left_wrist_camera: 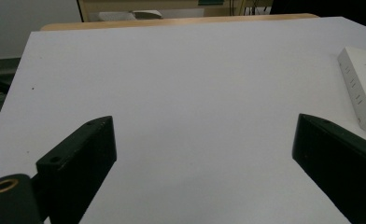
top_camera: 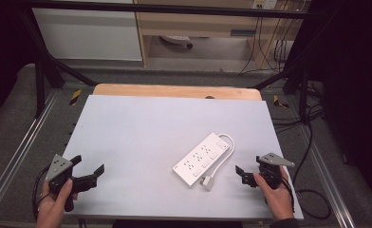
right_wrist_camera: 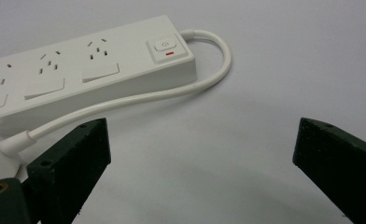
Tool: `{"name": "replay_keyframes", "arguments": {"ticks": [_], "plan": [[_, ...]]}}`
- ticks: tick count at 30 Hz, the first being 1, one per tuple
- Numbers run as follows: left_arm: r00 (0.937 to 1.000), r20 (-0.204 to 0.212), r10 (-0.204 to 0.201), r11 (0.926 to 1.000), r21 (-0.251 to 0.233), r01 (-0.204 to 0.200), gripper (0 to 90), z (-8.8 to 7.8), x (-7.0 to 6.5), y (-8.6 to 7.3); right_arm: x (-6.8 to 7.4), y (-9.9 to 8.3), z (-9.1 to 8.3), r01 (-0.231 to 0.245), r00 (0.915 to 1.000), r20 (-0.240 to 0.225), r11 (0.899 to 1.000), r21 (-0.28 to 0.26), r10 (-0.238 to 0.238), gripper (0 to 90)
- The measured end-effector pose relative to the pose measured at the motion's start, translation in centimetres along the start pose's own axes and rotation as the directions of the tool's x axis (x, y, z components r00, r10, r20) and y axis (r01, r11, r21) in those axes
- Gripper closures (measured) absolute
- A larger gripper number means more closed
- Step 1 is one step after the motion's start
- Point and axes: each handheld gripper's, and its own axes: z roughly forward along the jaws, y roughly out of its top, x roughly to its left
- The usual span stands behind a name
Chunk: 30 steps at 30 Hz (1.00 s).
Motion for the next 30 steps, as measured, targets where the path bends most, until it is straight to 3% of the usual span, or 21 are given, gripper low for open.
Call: {"name": "replay_keyframes", "arguments": {"ticks": [30], "plan": [[1.0, 0.005, 0.003, 1.0, -0.007, -0.003, 6.3, -0.12, -0.01, 0.04, 0.04, 0.58, -0.56, -0.007, 0.9998, -0.017, 0.998, -0.055, 0.006, 5.0]]}}
